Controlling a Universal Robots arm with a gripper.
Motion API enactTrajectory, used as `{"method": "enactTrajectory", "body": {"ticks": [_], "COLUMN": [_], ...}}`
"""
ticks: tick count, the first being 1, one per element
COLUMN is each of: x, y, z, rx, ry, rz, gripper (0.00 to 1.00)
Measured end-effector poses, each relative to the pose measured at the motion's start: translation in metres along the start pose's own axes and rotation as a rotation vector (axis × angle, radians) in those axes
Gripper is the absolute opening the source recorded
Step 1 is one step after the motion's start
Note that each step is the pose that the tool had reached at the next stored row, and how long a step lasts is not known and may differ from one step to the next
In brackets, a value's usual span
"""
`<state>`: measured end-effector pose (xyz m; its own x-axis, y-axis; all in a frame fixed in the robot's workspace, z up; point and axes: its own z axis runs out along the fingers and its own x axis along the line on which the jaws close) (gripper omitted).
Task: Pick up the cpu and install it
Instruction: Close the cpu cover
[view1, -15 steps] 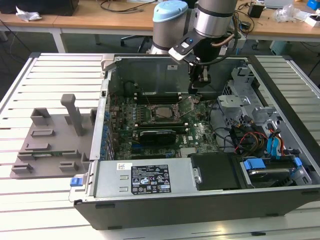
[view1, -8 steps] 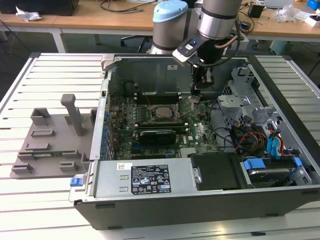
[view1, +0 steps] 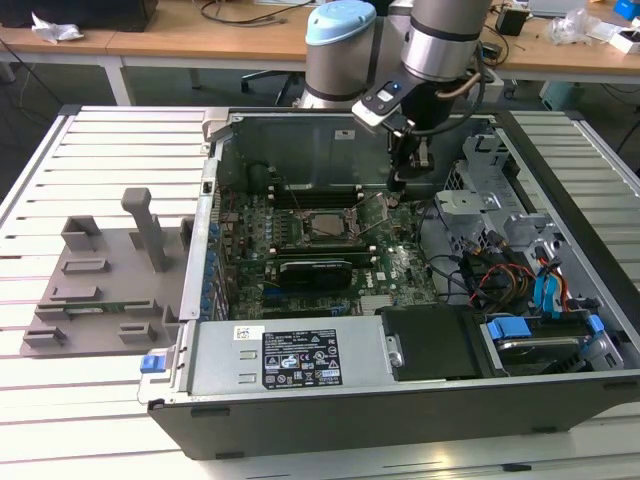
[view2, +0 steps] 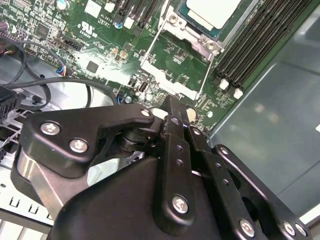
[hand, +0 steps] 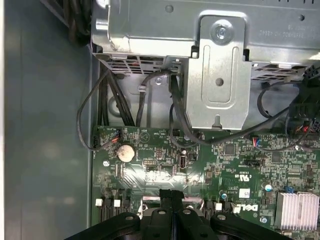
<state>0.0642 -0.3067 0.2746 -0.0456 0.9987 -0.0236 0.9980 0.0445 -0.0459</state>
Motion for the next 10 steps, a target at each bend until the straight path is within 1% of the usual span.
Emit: {"method": "enactTrajectory", "body": {"ticks": [2, 3, 4, 6, 8, 9, 10], "x": [-0.0001, -0.0001, 0.0002, 0.0004, 0.0008, 0.001, 0.0011], "y": [0.0026, 0.0101, 0.0104, 0.0106, 0.0105, 0.0077, 0.0062], "z": [0.001, 0.0075, 0.0122, 0.0177, 0.0284, 0.0327, 0.0334], "rx": [0.0, 0.0003, 0.0002, 0.0001, 0.0, 0.0001, 0.0001], "ry": [-0.0004, -0.0023, -0.0025, -0.0029, -0.0027, -0.0029, -0.003], "rz": [0.0, -0.001, -0.004, -0.009, -0.01, -0.01, -0.01], "gripper": [0.11, 0.11, 0.11, 0.11, 0.11, 0.11, 0.11]}}
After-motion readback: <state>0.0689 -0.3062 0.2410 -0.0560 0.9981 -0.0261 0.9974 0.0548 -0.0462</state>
